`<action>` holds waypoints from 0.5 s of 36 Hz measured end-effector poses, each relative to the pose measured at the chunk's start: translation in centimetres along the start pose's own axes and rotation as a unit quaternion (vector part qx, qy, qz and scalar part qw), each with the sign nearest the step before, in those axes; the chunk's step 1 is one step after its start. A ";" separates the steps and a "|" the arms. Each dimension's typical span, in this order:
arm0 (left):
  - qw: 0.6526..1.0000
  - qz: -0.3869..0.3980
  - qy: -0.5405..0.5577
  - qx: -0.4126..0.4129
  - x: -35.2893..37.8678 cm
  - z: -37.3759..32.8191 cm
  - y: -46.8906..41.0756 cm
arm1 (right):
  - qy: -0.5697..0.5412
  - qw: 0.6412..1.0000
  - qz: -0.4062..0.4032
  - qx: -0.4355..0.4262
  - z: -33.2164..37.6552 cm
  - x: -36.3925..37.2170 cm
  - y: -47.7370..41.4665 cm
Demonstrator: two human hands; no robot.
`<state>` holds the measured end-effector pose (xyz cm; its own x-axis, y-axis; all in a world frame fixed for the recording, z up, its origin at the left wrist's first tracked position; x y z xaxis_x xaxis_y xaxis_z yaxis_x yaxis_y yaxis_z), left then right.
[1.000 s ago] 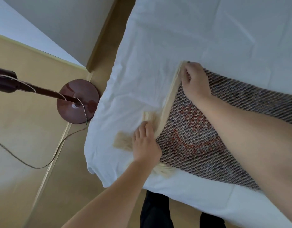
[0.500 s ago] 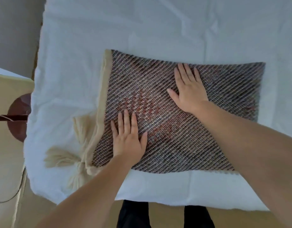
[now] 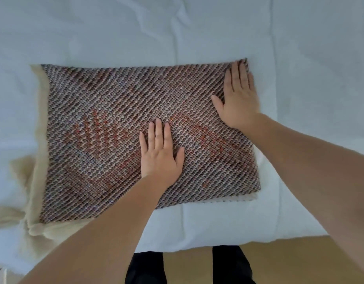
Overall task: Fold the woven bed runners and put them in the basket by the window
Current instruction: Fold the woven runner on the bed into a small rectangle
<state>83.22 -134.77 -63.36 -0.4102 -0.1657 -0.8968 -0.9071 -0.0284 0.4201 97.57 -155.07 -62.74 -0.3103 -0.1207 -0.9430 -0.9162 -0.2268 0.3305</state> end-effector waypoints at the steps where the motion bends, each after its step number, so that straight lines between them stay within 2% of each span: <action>1: 1.000 -0.002 0.000 -0.002 0.1 -0.2 0.2 | -0.008 1.000 -0.003 -0.010 0.5 0.1 0.5; 11: 0.999 0.016 -0.026 0.019 1.0 -1.4 2.1 | -0.067 0.997 0.012 -0.031 1.5 5.8 12.3; 18: 0.997 0.026 -0.022 0.072 2.4 -4.0 5.7 | -0.097 0.994 0.054 -0.019 0.6 8.5 20.1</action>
<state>77.45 -139.31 -62.51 -0.4582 -0.1198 -0.8807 -0.8872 0.1217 0.4450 76.32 -160.05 -64.14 -0.4532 0.0421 -0.8904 -0.8657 -0.2589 0.4283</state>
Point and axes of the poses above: each hand's wrist, its own y-axis away from the middle knuckle, its own x-axis out of the palm, z = x × y, the point moved 1 cm from there along -y, towards the middle knuckle, and after that the axes turned 3 degrees about -x, right-handed, at the moved point
